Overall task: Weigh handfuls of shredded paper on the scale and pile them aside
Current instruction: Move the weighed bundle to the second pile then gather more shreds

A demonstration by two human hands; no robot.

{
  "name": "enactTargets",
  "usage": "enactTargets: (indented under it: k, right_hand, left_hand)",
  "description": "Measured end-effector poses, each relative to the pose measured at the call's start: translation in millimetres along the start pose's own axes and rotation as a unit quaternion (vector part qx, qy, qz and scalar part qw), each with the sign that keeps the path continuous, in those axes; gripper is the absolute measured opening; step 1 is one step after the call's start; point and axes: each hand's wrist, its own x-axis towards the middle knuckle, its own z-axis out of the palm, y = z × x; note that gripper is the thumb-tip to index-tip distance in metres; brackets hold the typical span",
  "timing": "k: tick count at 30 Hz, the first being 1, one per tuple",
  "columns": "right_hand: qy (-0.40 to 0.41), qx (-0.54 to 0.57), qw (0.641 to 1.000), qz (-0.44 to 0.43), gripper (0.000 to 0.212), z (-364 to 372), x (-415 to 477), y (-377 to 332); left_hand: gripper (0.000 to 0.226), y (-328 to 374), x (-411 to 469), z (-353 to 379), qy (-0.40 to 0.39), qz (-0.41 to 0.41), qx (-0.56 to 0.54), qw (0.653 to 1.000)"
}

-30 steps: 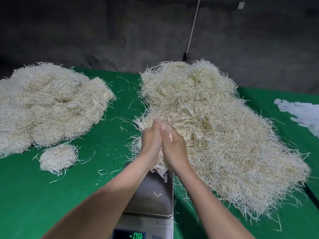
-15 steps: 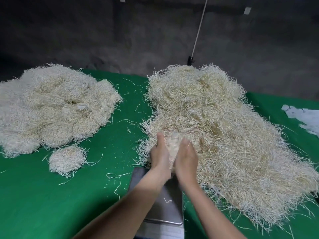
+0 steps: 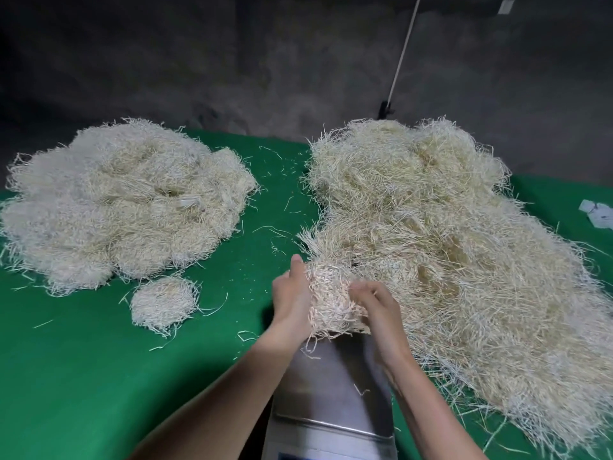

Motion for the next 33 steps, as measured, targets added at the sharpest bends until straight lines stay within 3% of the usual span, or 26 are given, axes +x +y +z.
enactTargets:
  k: [2,4,6,9,13,15,17,20,22,24,25,27,30,32,33]
  right_hand:
    - [-0.058,0.016,0.998,-0.009,0.059,3.2,-1.0,5.3]
    - [-0.123,-0.016,0.992,-0.029,0.083,13.3,-3.2,4.0]
    - [-0.137,-0.032,0.99,-0.031,0.081,27.4,-1.9,5.7]
    - [-0.081,0.024,0.996,0.042,0.09,39.5,7.7,15.5]
    - [-0.045,0.054,0.992,0.107,0.088,56.7,25.7,20.0]
    - [-0.056,0.064,0.99,0.117,0.087,70.4,34.6,19.9]
    - [-0.075,0.066,0.986,0.133,0.088,90.3,44.0,15.7]
    - [-0.107,0.08,0.98,0.148,0.086,124.1,63.2,9.9]
    - [-0.13,0.09,0.973,0.165,0.086,148.4,79.3,12.3]
    - [-0.151,0.106,0.965,0.184,0.083,173.1,93.7,11.1]
    - [-0.158,0.115,0.961,0.194,0.082,185.2,101.5,11.6]
    - [-0.172,0.127,0.952,0.219,0.078,206.1,115.6,13.0]
    - [-0.177,0.108,0.952,0.225,0.064,233.1,136.8,20.9]
    - [-0.177,0.08,0.958,0.213,0.062,249.7,148.6,30.0]
    - [-0.179,0.068,0.96,0.205,0.059,258.4,152.8,34.5]
  left_hand:
    - [0.029,1.8,3.5,-6.6,-0.012,-0.001,0.017,1.0]
    - [0.017,1.8,6.2,-10.7,-0.019,0.016,0.041,0.999]
    - [0.031,2.9,7.2,-16.7,-0.044,0.045,0.073,0.995]
    - [0.052,5.7,10.4,-32.5,-0.135,0.064,0.126,0.981]
    - [0.046,5.3,23.2,-64.9,-0.192,0.056,0.124,0.972]
    - [0.048,5.9,32.2,-90.4,-0.204,0.1,0.119,0.967]
    - [0.056,6.3,47.3,-120.3,-0.173,0.168,0.147,0.959]
    - [0.051,6.5,90.3,-162.8,0.054,0.195,0.19,0.961]
    - [0.075,9.6,126.4,-191.2,0.199,0.162,0.337,0.906]
    - [0.102,10.4,160.4,-218.9,0.186,0.101,0.509,0.835]
    - [0.101,7.2,175.0,-228.4,0.147,0.08,0.581,0.796]
    - [0.073,-0.6,191.0,-238.5,0.078,0.088,0.668,0.735]
    - [0.036,2.7,206.9,-259.5,0.134,0.227,0.635,0.726]
    - [0.033,15.1,223.1,-283.5,0.169,0.275,0.647,0.691]
    - [0.038,22.4,231.6,-294.9,0.189,0.259,0.651,0.688]
